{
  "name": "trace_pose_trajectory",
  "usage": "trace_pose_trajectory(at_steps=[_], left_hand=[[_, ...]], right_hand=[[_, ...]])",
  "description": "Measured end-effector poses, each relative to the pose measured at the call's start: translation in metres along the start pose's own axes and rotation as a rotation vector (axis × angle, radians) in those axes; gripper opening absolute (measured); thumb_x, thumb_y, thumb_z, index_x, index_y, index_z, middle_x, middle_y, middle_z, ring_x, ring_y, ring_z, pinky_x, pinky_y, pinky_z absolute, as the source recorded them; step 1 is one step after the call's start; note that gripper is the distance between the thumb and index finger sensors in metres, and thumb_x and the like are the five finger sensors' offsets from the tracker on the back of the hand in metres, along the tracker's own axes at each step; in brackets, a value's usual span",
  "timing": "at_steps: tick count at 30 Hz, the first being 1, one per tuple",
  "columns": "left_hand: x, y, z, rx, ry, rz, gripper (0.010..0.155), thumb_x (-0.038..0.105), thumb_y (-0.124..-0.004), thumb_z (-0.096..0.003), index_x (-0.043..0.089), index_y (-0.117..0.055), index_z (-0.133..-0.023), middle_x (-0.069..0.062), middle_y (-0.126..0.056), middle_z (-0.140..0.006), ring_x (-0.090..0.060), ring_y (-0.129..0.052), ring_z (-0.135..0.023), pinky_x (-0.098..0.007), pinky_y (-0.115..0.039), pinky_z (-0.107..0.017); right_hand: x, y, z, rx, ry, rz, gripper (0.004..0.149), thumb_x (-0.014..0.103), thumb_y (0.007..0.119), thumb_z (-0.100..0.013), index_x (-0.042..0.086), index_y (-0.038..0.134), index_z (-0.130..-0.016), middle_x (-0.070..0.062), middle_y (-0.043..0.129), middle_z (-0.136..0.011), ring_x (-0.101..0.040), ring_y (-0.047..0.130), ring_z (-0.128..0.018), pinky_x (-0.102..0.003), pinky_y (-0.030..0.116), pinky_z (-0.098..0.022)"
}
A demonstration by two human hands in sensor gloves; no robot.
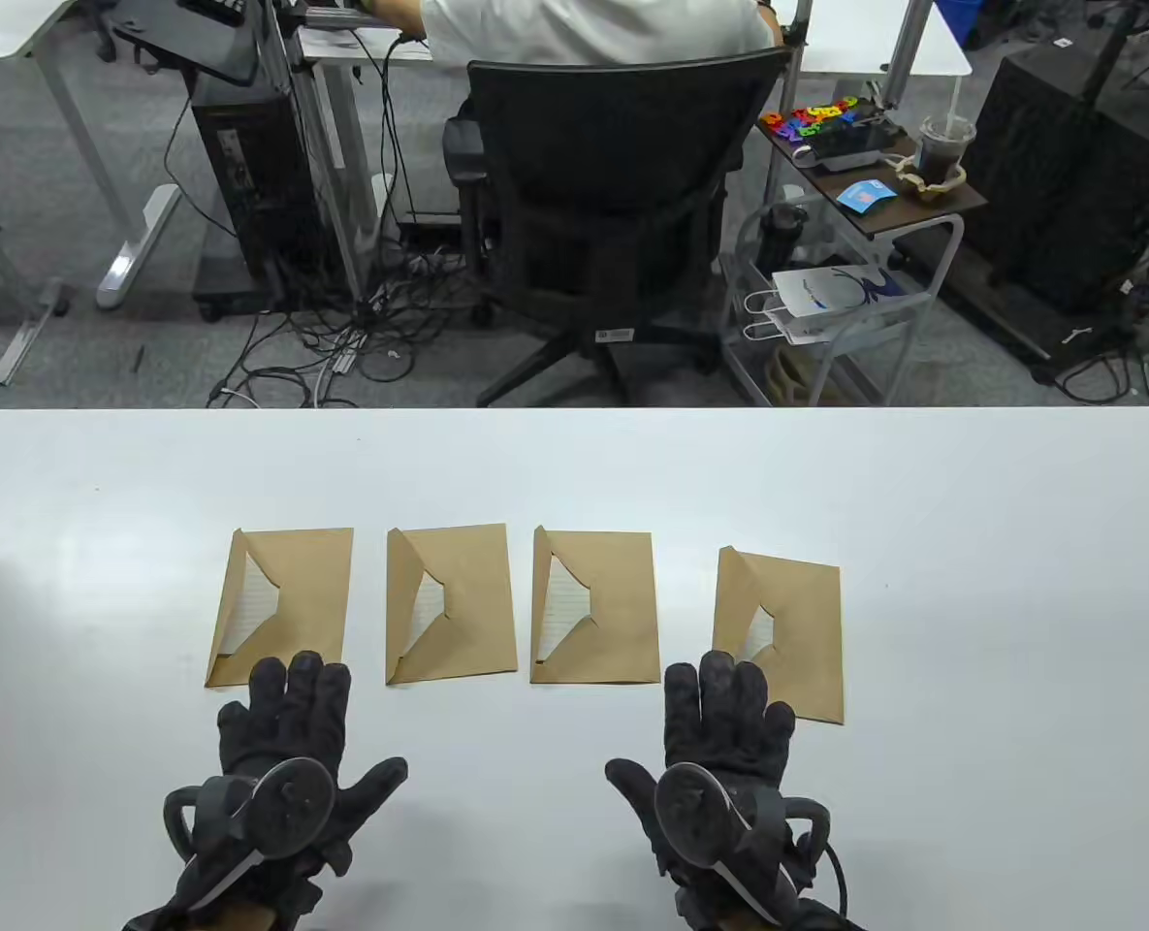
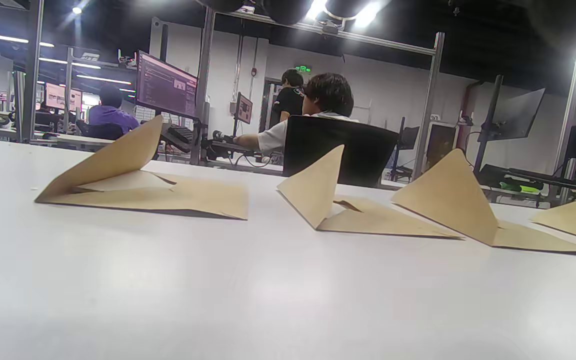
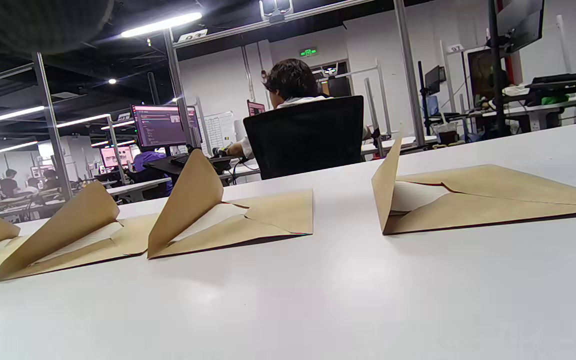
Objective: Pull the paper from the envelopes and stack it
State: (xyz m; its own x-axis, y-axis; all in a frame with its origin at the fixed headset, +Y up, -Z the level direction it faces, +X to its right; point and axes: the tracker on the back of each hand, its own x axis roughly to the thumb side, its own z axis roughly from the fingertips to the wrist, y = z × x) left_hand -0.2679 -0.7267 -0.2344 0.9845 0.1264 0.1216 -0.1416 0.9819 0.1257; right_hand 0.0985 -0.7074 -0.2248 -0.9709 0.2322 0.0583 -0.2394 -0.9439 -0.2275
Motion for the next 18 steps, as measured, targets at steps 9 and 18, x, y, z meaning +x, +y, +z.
trace_pose_trajectory(at_steps=[9, 18], left_hand=[[-0.0015, -0.0005, -0.0004, -0.005, 0.012, -0.001, 0.104, 0.084, -0.067, -0.0366, 0.024, -0.035, -0.116, -0.004, -0.038, -0.121, -0.046, -0.036, -0.115, -0.073, -0.043, -0.073], [-0.0004, -0.0014, 0.0000, -0.015, 0.007, 0.009, 0.104, 0.084, -0.068, -0.0366, 0.024, -0.035, -0.116, -0.003, -0.037, -0.121, -0.046, -0.036, -0.115, -0.073, -0.044, -0.073]], right_hand=[[-0.0013, -0.0005, 0.0000, -0.008, 0.001, -0.011, 0.095, 0.066, 0.072, -0.033, 0.024, 0.031, -0.108, -0.011, 0.023, -0.118, -0.046, 0.027, -0.109, -0.070, 0.031, -0.073], [-0.0084, -0.0031, -0.0022, -0.011, 0.041, -0.050, 0.096, 0.066, 0.072, -0.033, 0.024, 0.031, -0.108, -0.011, 0.025, -0.118, -0.046, 0.030, -0.109, -0.070, 0.034, -0.073]])
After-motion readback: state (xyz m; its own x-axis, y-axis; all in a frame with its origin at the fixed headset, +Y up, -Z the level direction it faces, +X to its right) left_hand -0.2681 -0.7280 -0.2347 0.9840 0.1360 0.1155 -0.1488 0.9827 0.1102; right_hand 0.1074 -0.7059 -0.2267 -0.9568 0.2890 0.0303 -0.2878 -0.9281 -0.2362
